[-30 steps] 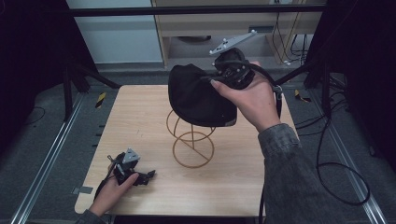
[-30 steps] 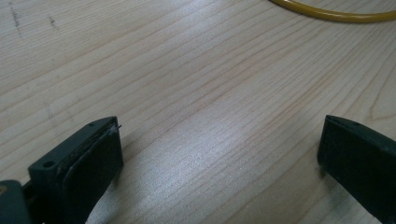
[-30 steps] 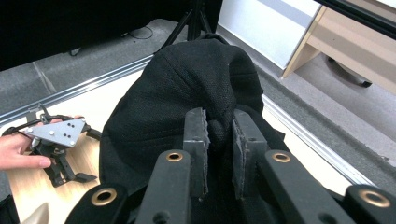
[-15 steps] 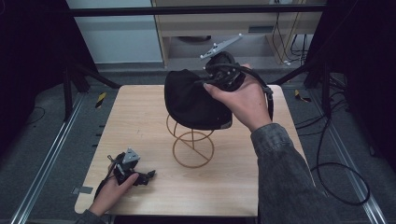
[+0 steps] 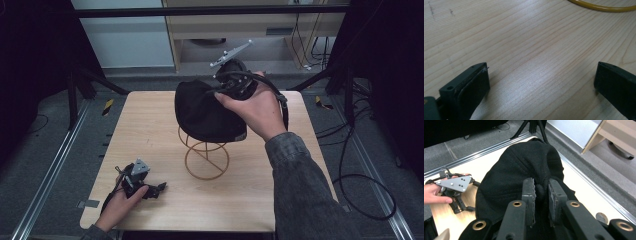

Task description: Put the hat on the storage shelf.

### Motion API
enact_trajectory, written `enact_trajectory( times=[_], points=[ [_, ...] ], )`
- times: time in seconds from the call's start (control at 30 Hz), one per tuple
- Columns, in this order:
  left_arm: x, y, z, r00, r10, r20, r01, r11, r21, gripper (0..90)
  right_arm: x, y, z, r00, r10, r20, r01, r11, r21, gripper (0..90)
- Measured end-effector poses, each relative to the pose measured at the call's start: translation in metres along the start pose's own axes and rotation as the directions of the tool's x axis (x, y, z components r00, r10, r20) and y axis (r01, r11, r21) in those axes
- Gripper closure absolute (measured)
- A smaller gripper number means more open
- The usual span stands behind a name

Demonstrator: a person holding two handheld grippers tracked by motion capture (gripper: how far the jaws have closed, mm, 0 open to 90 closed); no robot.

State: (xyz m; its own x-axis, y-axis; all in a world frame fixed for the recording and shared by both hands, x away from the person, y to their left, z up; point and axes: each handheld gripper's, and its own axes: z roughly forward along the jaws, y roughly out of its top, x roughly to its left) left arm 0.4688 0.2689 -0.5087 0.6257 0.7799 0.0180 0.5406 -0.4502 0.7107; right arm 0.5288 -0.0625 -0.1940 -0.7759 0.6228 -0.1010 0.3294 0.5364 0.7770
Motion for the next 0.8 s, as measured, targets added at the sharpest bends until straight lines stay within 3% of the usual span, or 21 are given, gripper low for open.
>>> enact_trajectory(
  times=[0.8],
  points=[
    [0.0, 0.0, 0.0, 1.0, 0.003, 0.002, -0.003, 1.0, 0.001, 0.0, 0.005, -0.005, 0.025, 0.9996, -0.004, -0.028, 0.005, 0.998, 0.057, 77.3]
  ],
)
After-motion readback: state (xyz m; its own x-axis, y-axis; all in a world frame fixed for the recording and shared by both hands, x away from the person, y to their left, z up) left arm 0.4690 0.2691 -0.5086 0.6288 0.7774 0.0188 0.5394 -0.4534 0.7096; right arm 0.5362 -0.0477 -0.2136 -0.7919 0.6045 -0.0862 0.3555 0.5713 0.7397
